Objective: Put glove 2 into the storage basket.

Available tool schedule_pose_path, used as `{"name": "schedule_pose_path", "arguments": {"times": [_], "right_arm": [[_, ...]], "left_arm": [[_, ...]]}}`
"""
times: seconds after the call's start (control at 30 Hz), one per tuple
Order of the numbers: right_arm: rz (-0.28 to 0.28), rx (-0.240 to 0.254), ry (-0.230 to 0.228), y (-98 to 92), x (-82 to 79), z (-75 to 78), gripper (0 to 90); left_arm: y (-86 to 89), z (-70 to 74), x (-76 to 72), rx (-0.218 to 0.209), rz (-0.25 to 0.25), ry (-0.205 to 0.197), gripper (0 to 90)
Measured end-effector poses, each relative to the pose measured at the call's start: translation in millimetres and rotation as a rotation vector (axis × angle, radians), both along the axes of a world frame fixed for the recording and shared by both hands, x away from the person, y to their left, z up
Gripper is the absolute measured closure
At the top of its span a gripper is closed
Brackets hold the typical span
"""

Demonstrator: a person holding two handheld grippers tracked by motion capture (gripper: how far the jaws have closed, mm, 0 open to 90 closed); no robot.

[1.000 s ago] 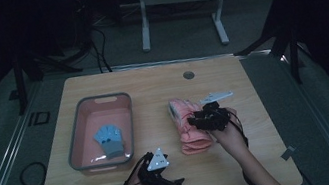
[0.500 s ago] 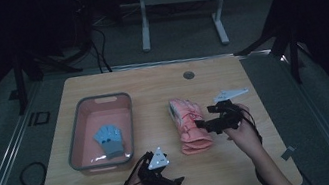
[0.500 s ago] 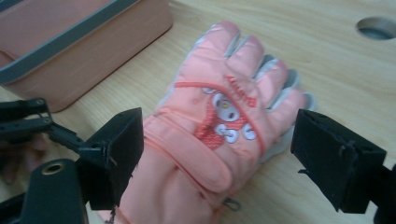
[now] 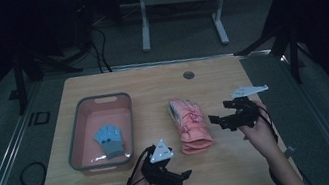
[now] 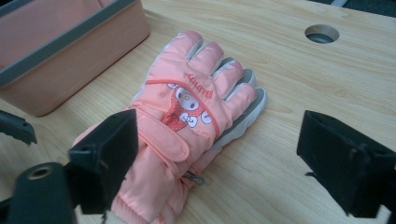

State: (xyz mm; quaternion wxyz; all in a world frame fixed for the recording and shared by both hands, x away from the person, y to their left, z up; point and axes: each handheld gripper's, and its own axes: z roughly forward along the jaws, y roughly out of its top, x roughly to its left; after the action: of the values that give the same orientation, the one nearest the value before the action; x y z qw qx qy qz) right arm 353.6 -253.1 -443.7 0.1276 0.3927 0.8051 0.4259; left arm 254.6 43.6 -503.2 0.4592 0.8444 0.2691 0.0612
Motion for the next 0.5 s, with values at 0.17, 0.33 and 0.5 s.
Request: {"name": "schedule_pose_path", "arguments": {"times": [0.17,0.33,0.5], "right_arm": [[0.016,0.057,0.022,-2.7,0.2,3.3,11.2],[0.026,0.041,0.012,-2.1,1.7,4.0,12.7],[0.001,0.010,-0.014,-4.5,3.5,4.6,30.3]], "left_arm": [[-11.4,22.8,12.6,0.010,-0.018,-0.022,4.0],[-22.9,45.6,33.7,0.006,-0.027,-0.039,4.1],[-30.3,56.1,48.6,0.012,-0.013,-0.051,5.4]]}}
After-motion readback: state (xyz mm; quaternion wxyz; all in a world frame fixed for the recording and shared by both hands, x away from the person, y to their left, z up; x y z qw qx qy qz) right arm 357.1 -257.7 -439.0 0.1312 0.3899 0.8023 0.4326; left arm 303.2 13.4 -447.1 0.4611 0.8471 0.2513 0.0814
